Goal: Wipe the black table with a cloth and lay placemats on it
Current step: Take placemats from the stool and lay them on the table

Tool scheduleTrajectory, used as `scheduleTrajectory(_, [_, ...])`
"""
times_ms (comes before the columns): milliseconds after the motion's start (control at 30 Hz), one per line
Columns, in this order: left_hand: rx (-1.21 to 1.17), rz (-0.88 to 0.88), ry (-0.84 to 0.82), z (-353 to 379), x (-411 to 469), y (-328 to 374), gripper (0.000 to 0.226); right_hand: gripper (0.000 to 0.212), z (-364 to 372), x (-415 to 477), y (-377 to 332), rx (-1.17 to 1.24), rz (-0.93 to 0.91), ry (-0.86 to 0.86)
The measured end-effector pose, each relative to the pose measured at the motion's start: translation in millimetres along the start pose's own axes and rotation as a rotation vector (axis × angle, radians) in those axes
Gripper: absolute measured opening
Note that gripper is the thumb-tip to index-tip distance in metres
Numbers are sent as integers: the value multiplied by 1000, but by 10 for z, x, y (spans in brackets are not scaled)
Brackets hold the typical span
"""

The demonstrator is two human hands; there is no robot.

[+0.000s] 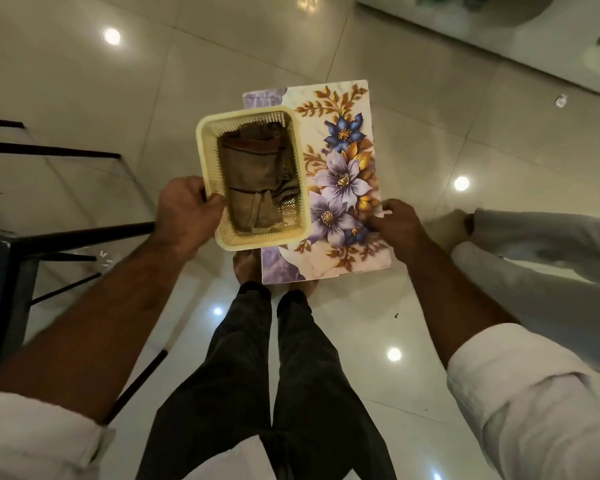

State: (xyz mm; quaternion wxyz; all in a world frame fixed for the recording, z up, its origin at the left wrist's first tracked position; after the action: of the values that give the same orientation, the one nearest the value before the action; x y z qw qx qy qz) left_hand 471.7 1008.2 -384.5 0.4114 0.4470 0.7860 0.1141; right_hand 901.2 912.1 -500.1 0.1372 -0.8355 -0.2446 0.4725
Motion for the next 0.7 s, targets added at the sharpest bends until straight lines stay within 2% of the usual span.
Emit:
scheduleTrajectory(200, [-18, -23, 32, -218, -27, -101, 34, 19, -158, -322, -255, 184, -138, -56])
scheduleTrajectory(267, [-21, -22, 41, -248, 24, -150, 22, 21, -354, -410, -197, 203, -172, -15])
scheduleTrajectory(400, [-96, -45, 38, -374, 131, -228, 15, 26, -900, -659, 49, 259, -195, 25])
scheduleTrajectory(567, [-160, -150, 91, -525, 430, -455, 15, 27, -1609, -1029, 284, 333, -194, 68])
scheduleTrajectory(700, [-85, -144, 35, -174, 512, -387, 26, 32, -1896, -1448, 227, 427, -199, 84])
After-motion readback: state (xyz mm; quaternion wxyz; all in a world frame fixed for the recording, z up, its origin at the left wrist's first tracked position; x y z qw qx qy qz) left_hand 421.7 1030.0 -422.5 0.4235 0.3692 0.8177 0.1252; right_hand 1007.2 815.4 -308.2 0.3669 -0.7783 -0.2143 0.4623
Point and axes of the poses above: each hand's wrist, its own x-axis towards the middle knuckle, its own z-axis out of the palm, y = z × x, the point moved 10 cm from there along x, towards the middle knuckle, and after that the axes turned 5 degrees about y, right-handed, at the moved point
